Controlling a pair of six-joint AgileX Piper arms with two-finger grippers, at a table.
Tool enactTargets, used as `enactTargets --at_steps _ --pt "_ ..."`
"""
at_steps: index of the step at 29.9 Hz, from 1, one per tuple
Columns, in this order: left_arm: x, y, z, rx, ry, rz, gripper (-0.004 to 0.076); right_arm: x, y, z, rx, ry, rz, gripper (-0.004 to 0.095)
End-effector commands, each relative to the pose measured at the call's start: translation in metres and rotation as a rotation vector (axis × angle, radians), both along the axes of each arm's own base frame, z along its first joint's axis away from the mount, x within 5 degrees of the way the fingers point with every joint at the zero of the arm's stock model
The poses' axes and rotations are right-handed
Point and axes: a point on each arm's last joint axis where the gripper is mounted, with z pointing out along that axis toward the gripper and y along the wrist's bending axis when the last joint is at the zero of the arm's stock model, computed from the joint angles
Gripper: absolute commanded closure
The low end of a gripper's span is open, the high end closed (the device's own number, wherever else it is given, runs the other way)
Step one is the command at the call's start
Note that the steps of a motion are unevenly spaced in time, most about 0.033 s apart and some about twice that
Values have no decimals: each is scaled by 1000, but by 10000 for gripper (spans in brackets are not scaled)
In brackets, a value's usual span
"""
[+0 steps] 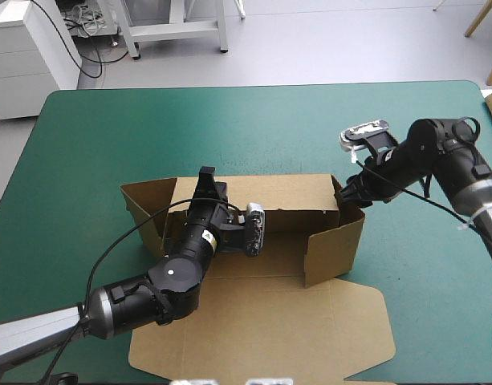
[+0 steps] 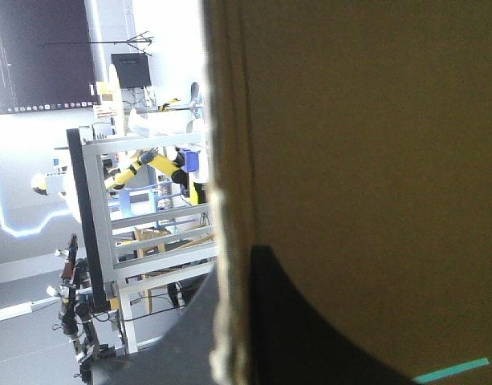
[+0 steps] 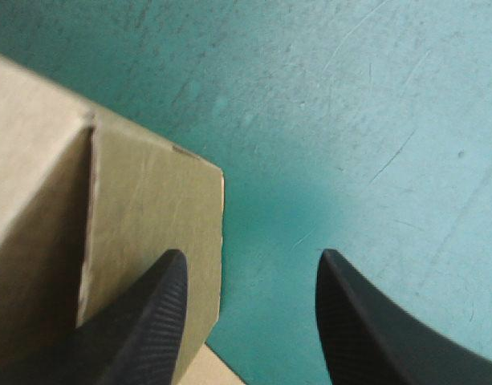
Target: Fold the box
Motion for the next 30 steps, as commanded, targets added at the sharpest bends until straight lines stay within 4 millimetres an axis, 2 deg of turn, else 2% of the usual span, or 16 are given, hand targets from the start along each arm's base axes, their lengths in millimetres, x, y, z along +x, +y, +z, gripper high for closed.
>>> enactTargets --at_steps 1,8,15,22,26,30 --pt "-2 4 19 -23 -70 1 731 -24 -1 20 52 -92 26 452" --pt "-2 4 19 -23 -69 -1 731 -54 -1 0 96 -103 80 452" --pt "-2 4 19 -24 -69 -3 731 -79 4 -7 183 -159 179 452" --pt "-3 2 19 -30 -65 -22 731 -85 13 -10 260 -188 201 452" --pt "-3 2 19 -30 -65 -22 731 -84 25 -7 281 -233 173 452" --pt "-3 2 19 -30 -64 -23 731 -85 40 -9 207 -278 128 470"
